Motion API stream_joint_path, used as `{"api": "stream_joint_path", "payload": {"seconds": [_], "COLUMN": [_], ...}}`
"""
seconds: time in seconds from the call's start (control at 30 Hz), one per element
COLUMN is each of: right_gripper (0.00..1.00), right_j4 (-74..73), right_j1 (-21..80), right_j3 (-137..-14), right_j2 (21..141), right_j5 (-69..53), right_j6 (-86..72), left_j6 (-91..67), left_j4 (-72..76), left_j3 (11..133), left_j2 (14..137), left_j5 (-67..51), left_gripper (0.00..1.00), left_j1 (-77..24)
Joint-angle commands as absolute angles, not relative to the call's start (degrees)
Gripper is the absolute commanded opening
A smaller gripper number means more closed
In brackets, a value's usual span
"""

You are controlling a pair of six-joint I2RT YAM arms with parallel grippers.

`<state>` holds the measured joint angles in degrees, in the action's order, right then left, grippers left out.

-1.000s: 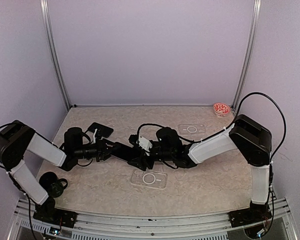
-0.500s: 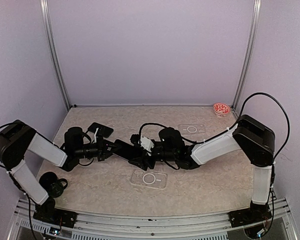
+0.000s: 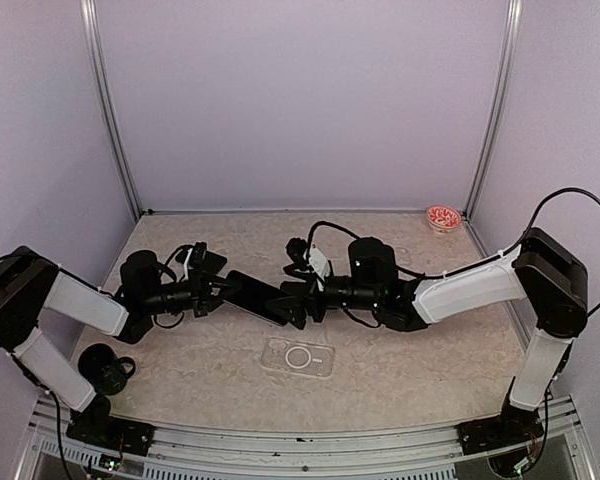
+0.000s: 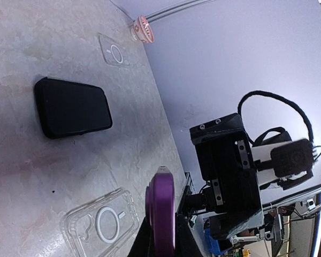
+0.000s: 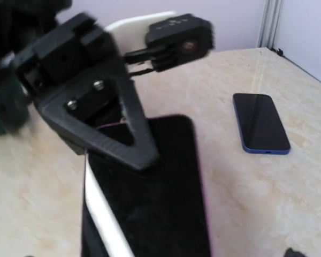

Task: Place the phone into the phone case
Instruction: Pass from the right arm to the left, then pass from the left arm to the right

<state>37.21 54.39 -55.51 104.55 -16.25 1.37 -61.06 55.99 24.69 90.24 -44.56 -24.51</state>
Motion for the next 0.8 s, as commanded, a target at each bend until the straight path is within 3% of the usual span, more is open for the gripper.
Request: {"api": "stream_joint_path", "payload": {"seconds": [0.0,0.2,0.43,0.77], "right_gripper": [0.99,0.99,0.99,0.98], "right_j4": [37.18,50.24,62.72,73.05], "right_j1": [49.64,43.79,43.45,44.39], "right_j3": [-53.58,-47.05,-44.44,-45.13], "right_j2": [100.6,101.14,102.89,107.61], "right_j5": [-26.19,-39.71,-42.49,-43.9], "right_j6": [-13.64,-34.9,-47.53,-56.55], "left_j6": [-59.92,-60.05,-59.91,-66.08], "left_j4": [60.97,63.43,69.93,88.05], "left_j3": [24.2,23.11,20.7,21.85], "left_j2": [85.34,81.88,80.58,91.61], "left_j5": [-44.42,-42.52,-37.02,-34.34], "left_gripper": [0.0,0.0,0.0,0.0], "left_j1": [-25.13,-25.72,-28.56,-32.03]}}
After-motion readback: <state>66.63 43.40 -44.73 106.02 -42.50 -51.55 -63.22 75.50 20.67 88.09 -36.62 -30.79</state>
